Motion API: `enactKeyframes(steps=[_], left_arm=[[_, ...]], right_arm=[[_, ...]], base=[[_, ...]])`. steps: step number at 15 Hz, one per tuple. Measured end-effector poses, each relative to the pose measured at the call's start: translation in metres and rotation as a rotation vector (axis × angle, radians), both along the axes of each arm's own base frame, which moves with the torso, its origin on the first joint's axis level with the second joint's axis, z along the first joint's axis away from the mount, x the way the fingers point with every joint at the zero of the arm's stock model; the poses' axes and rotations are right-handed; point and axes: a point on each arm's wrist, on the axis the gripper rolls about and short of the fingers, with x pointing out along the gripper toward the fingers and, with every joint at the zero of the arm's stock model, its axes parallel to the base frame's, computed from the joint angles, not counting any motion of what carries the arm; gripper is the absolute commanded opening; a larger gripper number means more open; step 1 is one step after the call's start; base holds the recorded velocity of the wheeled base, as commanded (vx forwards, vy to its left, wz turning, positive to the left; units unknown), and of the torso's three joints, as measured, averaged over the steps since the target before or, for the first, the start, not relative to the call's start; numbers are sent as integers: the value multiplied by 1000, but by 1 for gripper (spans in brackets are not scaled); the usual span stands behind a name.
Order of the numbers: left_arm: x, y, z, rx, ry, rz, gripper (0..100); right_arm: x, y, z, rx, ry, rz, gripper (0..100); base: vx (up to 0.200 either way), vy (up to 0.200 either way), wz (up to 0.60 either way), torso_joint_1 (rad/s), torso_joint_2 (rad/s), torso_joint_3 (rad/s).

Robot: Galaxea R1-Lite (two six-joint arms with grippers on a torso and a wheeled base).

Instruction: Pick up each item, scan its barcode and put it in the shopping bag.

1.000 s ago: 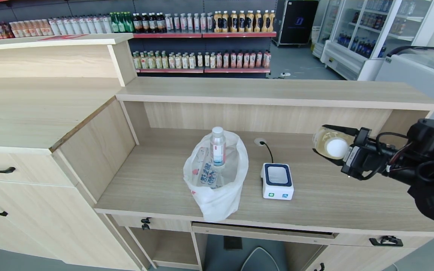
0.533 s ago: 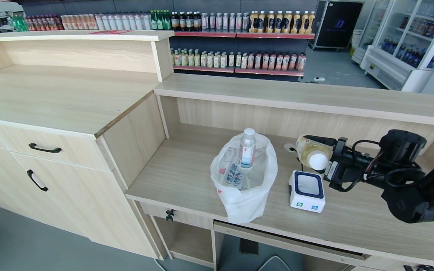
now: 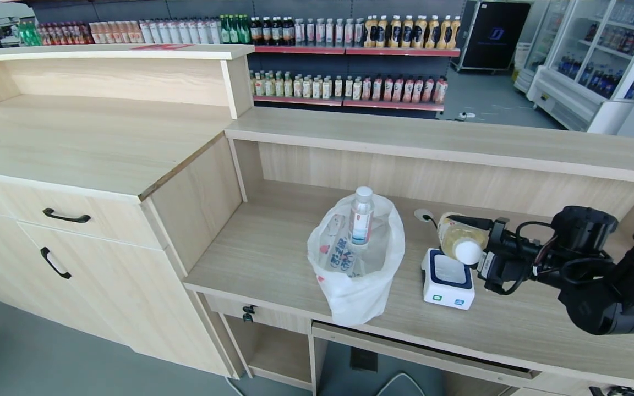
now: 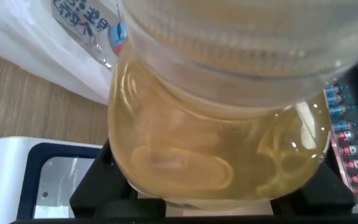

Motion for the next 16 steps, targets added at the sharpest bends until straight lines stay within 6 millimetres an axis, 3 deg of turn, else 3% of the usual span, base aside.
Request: enactKeyframes(steps=[8,16], left_arm=[[0,0,0,0,0,0,100],[0,0,0,1,0,0,100]], right_arm=[[-1,-20,-25,-28,58,-41,0],[6,-20,-42,-41,74,-36,0]], base=[[0,0,0,0,0,0],[0,0,0,0,0,0]])
